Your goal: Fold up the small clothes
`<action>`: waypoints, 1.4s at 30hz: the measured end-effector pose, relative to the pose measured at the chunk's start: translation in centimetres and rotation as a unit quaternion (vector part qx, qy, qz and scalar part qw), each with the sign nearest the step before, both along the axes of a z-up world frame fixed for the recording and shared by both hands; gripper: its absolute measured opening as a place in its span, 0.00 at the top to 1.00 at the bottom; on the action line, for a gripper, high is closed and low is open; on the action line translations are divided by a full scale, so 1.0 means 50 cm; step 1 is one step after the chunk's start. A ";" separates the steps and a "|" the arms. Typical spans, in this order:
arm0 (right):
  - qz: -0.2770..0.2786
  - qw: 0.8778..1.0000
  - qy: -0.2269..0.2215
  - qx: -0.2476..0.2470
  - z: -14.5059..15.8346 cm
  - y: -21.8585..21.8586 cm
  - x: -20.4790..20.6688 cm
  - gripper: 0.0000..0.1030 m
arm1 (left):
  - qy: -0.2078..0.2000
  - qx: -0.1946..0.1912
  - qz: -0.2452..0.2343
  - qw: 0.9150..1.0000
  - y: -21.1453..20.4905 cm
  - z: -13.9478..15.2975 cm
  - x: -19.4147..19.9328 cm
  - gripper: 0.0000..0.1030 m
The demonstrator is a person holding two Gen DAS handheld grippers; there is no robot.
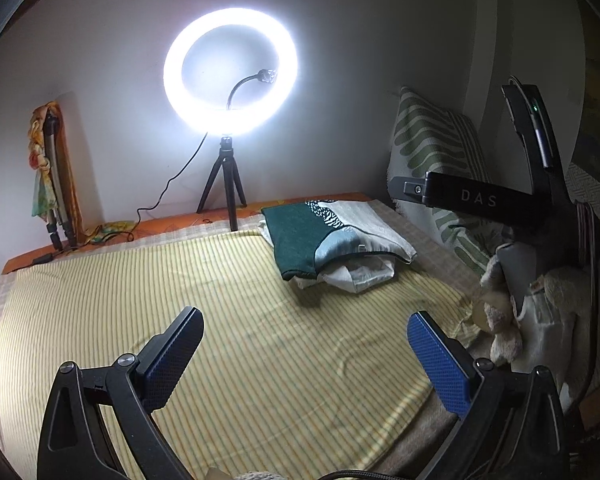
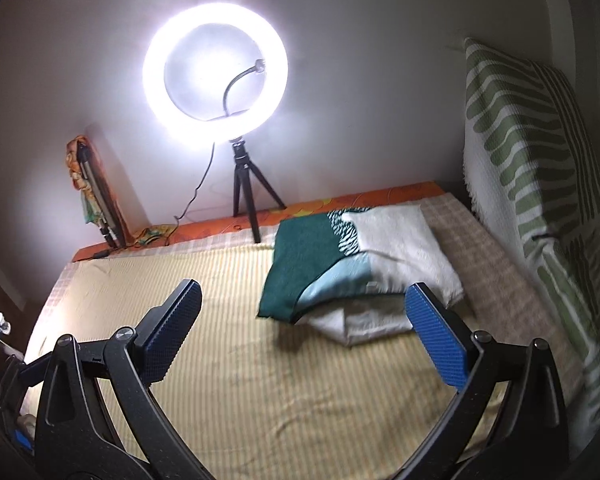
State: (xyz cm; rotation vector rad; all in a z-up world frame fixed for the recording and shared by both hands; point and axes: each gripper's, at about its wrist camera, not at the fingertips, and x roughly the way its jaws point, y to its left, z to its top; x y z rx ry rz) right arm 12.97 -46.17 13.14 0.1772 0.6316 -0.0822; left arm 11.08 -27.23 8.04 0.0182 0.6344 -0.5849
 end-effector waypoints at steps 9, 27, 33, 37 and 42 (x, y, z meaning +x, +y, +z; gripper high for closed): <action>-0.041 0.999 -0.005 0.032 -0.062 0.035 -0.076 0.00 | -0.010 0.023 0.002 1.000 0.023 -0.025 -0.044 0.00; -0.056 0.997 0.019 0.041 -0.141 0.036 -0.070 0.00 | -0.008 0.057 -0.005 0.998 0.016 -0.077 -0.061 0.00; -0.057 0.997 0.023 0.039 -0.146 0.038 -0.066 0.00 | -0.009 0.061 -0.008 0.998 0.013 -0.078 -0.064 0.00; -0.054 0.998 0.022 0.036 -0.149 0.042 -0.065 0.00 | -0.010 0.060 -0.008 0.998 0.014 -0.077 -0.065 0.00; -0.052 0.998 0.023 0.037 -0.150 0.044 -0.061 0.00 | -0.010 0.061 -0.009 0.998 0.017 -0.077 -0.066 0.01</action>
